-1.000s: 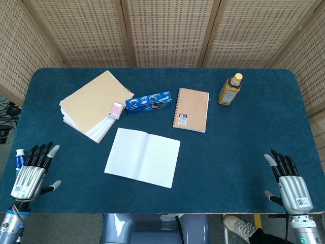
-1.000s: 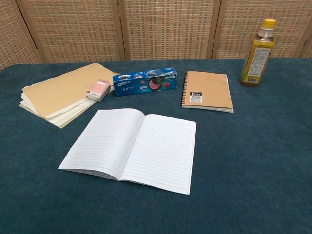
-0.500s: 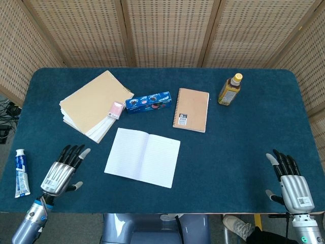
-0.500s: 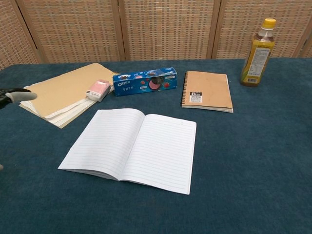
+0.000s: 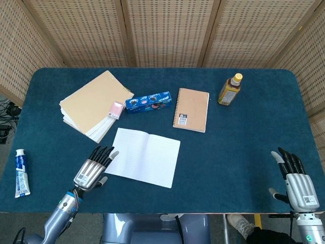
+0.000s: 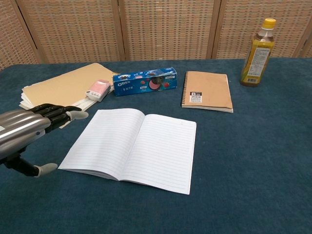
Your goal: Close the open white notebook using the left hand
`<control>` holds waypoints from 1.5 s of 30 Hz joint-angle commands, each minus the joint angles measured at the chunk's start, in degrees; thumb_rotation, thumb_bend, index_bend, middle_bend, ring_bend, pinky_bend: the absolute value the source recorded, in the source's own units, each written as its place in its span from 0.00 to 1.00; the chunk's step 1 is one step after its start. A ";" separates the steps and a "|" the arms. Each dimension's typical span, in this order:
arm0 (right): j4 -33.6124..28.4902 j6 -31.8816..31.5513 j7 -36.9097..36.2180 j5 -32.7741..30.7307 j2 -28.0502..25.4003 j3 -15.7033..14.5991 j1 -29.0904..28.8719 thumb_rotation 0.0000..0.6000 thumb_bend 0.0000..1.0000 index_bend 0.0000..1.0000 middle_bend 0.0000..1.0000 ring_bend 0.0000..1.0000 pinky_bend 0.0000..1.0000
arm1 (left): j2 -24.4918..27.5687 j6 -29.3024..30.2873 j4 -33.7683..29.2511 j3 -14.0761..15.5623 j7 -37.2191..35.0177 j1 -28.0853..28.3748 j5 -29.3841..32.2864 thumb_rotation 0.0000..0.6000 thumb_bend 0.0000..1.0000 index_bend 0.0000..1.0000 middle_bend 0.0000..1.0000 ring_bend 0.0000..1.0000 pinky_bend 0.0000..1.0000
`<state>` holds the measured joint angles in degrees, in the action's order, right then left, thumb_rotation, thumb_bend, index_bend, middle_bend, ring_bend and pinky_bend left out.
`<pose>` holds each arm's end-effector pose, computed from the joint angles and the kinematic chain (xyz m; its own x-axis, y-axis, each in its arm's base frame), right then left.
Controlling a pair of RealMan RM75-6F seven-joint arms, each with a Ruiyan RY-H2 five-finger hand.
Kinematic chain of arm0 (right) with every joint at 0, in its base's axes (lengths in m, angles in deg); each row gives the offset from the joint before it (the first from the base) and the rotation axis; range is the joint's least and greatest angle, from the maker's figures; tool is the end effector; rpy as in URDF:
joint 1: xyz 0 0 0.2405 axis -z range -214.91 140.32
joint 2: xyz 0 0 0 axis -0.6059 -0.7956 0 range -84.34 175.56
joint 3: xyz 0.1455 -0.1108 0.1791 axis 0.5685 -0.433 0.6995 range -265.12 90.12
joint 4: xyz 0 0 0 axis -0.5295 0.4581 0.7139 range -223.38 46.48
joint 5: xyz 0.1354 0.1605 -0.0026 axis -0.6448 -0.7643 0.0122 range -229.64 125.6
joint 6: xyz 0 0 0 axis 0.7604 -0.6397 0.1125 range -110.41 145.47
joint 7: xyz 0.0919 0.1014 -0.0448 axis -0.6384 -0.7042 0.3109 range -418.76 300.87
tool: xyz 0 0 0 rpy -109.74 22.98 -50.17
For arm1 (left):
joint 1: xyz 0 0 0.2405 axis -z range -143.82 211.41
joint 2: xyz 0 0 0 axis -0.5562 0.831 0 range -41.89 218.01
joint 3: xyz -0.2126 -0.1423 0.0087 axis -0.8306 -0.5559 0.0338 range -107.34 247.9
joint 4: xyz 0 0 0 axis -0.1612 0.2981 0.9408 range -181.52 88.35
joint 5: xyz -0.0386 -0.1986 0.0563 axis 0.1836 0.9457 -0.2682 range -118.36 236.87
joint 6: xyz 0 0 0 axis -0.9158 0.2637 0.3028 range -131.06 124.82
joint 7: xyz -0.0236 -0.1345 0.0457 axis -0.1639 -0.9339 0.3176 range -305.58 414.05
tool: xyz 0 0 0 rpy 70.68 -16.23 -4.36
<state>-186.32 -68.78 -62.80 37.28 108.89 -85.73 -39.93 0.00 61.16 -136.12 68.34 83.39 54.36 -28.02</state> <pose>-0.2919 -0.1640 0.1527 0.2593 -0.0213 0.9656 -0.9654 -0.0342 0.2585 -0.2071 0.2258 -0.0183 0.6014 0.1748 0.7796 0.7537 -0.4479 -0.4810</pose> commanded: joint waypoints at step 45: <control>0.10 0.26 -2.26 -0.61 -0.63 0.33 -0.02 1.00 0.11 0.00 0.00 0.00 0.00 | -11.56 -0.15 9.72 -0.56 8.74 5.16 9.18 1.00 0.25 0.00 0.00 0.00 0.00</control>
<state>-186.22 -68.53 -65.07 36.67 108.26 -85.40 -39.94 -11.47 60.93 -126.46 67.83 92.08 59.45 -18.80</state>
